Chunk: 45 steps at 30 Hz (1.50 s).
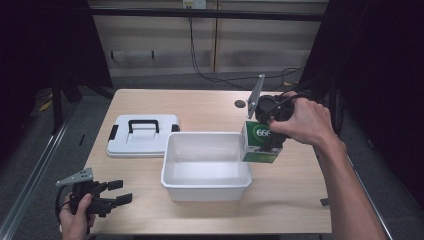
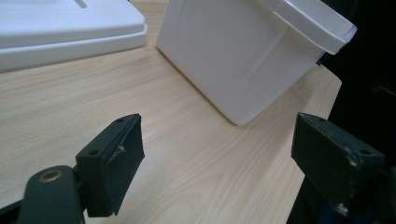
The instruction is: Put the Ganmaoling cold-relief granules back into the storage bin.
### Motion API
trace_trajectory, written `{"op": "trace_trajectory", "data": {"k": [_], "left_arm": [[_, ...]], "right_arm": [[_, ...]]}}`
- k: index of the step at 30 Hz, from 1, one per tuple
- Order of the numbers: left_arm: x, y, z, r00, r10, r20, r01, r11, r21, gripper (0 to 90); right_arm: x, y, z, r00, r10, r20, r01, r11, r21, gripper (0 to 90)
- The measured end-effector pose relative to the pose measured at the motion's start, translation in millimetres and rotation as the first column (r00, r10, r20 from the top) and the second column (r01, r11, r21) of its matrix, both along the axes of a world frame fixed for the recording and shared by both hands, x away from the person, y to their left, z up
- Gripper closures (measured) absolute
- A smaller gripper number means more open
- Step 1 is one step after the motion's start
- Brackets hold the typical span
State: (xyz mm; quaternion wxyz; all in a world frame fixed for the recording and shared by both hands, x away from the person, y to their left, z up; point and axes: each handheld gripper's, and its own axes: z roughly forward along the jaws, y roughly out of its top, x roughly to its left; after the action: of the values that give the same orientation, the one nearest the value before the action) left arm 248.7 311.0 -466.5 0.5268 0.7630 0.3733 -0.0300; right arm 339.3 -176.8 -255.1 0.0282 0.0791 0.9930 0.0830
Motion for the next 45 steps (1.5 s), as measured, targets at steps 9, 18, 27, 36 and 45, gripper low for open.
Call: {"op": "trace_trajectory", "data": {"k": [9, 18, 27, 36, 45], "left_arm": [[-0.1, 0.4, 0.3, 1.0000, 0.003, 0.001, -0.003, 1.0000, -0.004, 17.0], [-0.4, 0.7, 0.5, 1.0000, 0.004, 0.000, -0.004, 1.0000, -0.008, 17.0], [-0.7, 1.5, 0.8, 1.0000, 0.000, 0.003, 0.000, 0.9999, -0.011, 17.0], [-0.9, 1.5, 0.8, 1.0000, 0.002, 0.004, -0.002, 1.0000, -0.008, 17.0], [-1.1, 2.3, 1.1, 1.0000, 0.004, 0.004, -0.004, 0.9998, -0.017, 17.0]], "right_arm": [[4.5, 26.1, 4.6, 0.9995, 0.031, -0.003, -0.031, 0.999, -0.014, 16.4], [9.7, 57.0, 5.2, 0.9981, 0.060, -0.014, -0.060, 0.998, -0.025, 16.4], [16.0, 84.0, -14.9, 0.9940, 0.105, -0.032, -0.106, 0.993, -0.046, 16.3], [19.3, 84.2, -42.8, 0.9932, 0.100, -0.060, -0.104, 0.991, -0.079, 16.3], [20.8, 82.8, -64.0, 0.9932, 0.094, -0.068, -0.099, 0.992, -0.074, 16.2]]}}
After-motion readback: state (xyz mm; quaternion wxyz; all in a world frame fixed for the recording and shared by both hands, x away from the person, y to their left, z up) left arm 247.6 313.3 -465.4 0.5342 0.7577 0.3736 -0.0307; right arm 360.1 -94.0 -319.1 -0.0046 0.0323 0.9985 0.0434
